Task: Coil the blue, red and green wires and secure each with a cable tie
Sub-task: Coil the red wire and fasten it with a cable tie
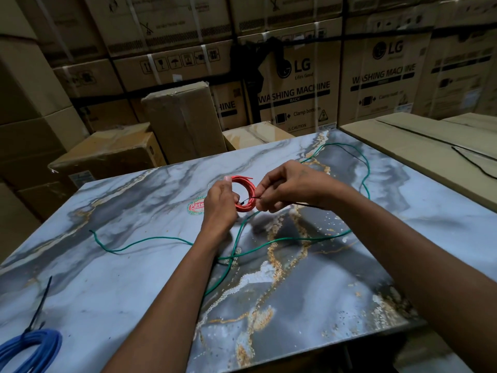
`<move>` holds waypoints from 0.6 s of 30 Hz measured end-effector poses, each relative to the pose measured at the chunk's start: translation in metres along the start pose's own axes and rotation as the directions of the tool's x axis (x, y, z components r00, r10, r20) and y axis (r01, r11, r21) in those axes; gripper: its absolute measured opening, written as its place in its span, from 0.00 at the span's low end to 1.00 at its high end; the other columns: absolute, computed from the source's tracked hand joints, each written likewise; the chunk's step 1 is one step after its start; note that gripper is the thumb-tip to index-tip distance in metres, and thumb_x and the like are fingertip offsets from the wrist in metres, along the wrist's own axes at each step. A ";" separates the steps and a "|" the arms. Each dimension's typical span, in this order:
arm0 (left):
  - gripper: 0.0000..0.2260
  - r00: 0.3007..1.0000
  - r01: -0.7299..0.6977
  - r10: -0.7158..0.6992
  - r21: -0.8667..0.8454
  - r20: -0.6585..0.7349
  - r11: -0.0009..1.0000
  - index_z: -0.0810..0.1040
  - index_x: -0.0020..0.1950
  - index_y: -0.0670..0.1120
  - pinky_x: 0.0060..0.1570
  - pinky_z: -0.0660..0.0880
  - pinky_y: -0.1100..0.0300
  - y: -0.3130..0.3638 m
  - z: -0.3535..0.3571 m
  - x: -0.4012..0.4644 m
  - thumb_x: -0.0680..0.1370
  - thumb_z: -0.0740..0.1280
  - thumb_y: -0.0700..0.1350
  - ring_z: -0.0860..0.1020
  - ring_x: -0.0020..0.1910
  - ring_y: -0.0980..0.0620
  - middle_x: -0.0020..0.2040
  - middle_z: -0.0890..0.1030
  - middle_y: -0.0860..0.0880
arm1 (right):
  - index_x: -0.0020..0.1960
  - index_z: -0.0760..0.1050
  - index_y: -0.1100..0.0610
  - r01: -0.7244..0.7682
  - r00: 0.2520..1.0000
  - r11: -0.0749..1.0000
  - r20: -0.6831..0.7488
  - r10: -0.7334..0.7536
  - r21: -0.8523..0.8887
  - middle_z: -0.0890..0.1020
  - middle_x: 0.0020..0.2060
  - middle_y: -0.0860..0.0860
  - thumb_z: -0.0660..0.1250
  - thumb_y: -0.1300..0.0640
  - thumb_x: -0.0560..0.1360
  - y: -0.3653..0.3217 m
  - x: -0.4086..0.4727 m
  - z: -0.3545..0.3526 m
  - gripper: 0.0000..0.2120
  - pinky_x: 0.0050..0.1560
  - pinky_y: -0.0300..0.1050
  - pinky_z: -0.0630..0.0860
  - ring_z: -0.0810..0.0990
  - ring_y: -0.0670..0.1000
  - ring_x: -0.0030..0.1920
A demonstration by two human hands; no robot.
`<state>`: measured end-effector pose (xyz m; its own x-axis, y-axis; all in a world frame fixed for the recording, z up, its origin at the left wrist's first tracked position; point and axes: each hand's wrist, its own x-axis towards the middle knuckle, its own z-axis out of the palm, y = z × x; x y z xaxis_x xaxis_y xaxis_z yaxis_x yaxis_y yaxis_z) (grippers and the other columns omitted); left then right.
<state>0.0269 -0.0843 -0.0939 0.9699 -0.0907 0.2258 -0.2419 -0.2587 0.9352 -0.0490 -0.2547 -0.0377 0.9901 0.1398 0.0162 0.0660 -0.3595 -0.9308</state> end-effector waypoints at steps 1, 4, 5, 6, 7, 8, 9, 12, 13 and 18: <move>0.17 1.000 -0.007 0.007 0.005 -0.008 1.000 0.71 0.43 0.51 0.32 0.69 0.56 0.000 0.000 -0.001 0.85 0.52 0.57 0.72 0.36 0.48 0.39 0.75 0.47 | 0.51 0.82 0.70 0.000 1.000 1.000 -0.027 0.000 -0.003 0.86 0.39 0.62 0.75 0.71 0.71 0.002 0.001 -0.001 0.09 0.41 0.42 0.82 0.84 0.52 0.36; 0.17 0.999 -0.032 0.033 0.028 -0.032 0.999 0.70 0.43 0.50 0.32 0.68 0.57 0.000 0.000 -0.001 0.85 0.51 0.57 0.72 0.36 0.49 0.38 0.75 0.47 | 0.49 0.83 0.69 0.004 0.989 0.998 -0.144 -0.014 -0.068 0.86 0.38 0.63 0.74 0.70 0.74 0.005 0.003 0.000 0.05 0.41 0.46 0.85 0.87 0.58 0.38; 0.17 0.998 -0.039 0.041 0.033 -0.040 0.999 0.70 0.43 0.50 0.31 0.67 0.58 0.000 0.000 -0.001 0.85 0.51 0.57 0.72 0.36 0.49 0.38 0.75 0.47 | 0.48 0.83 0.68 0.000 0.984 0.994 -0.179 -0.020 -0.112 0.86 0.37 0.63 0.74 0.69 0.74 0.005 0.004 0.001 0.04 0.38 0.44 0.84 0.88 0.58 0.38; 0.18 0.998 -0.040 0.041 0.030 -0.046 0.999 0.70 0.43 0.50 0.31 0.67 0.58 -0.001 0.000 0.000 0.85 0.51 0.57 0.71 0.36 0.49 0.38 0.74 0.48 | 0.48 0.84 0.68 -0.007 0.977 0.987 -0.209 -0.027 -0.159 0.86 0.36 0.61 0.75 0.68 0.75 0.005 0.004 0.002 0.03 0.36 0.42 0.83 0.88 0.57 0.37; 0.17 0.998 -0.041 0.042 0.023 -0.052 0.999 0.70 0.42 0.51 0.32 0.67 0.58 -0.001 0.000 0.000 0.85 0.51 0.57 0.71 0.36 0.49 0.37 0.74 0.48 | 0.47 0.84 0.67 -0.013 0.971 0.980 -0.235 -0.035 -0.200 0.86 0.35 0.60 0.75 0.66 0.75 0.005 0.004 0.004 0.03 0.35 0.41 0.83 0.88 0.56 0.35; 0.17 0.997 -0.038 0.040 0.025 -0.063 0.999 0.70 0.43 0.51 0.33 0.67 0.56 -0.001 0.000 0.000 0.85 0.51 0.57 0.71 0.36 0.49 0.37 0.74 0.48 | 0.47 0.85 0.66 -0.019 0.965 0.972 -0.258 -0.044 -0.236 0.86 0.35 0.59 0.75 0.64 0.75 0.005 0.004 0.005 0.04 0.34 0.40 0.83 0.87 0.54 0.34; 0.17 0.996 -0.046 0.048 0.028 -0.077 0.999 0.70 0.43 0.51 0.35 0.68 0.55 -0.001 0.000 0.000 0.85 0.51 0.57 0.71 0.36 0.50 0.38 0.75 0.48 | 0.47 0.85 0.64 -0.026 0.959 0.962 -0.277 -0.053 -0.273 0.86 0.34 0.58 0.76 0.62 0.75 0.006 0.004 0.006 0.05 0.33 0.40 0.82 0.87 0.52 0.33; 0.16 0.992 -0.077 0.081 0.048 -0.098 0.996 0.72 0.47 0.49 0.39 0.68 0.54 0.000 0.001 -0.002 0.85 0.51 0.57 0.72 0.37 0.50 0.38 0.75 0.49 | 0.45 0.86 0.62 -0.054 0.952 0.948 -0.302 -0.046 -0.315 0.86 0.33 0.56 0.78 0.58 0.74 0.005 0.003 0.010 0.06 0.31 0.40 0.82 0.86 0.52 0.32; 0.16 0.990 -0.093 0.100 0.068 -0.099 0.993 0.71 0.48 0.49 0.38 0.67 0.55 0.001 0.001 -0.003 0.86 0.51 0.56 0.72 0.37 0.51 0.38 0.74 0.50 | 0.43 0.86 0.62 -0.068 0.953 0.957 -0.301 -0.021 -0.283 0.85 0.32 0.57 0.78 0.58 0.74 0.005 0.004 0.011 0.07 0.31 0.40 0.82 0.86 0.52 0.32; 0.16 0.962 -0.218 0.239 0.153 -0.132 0.964 0.71 0.45 0.48 0.39 0.70 0.47 0.006 0.003 -0.011 0.86 0.53 0.55 0.74 0.38 0.45 0.37 0.77 0.47 | 0.40 0.85 0.65 -0.194 0.960 0.975 -0.227 0.166 -0.108 0.86 0.33 0.58 0.74 0.60 0.74 0.001 0.002 0.019 0.08 0.29 0.39 0.73 0.81 0.50 0.29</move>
<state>0.0148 -0.0882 -0.0915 0.8790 -0.0224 0.4762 -0.4486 -0.3772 0.8103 -0.0489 -0.2375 -0.0450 0.9892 -0.1350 -0.0562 -0.1147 -0.4777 -0.8710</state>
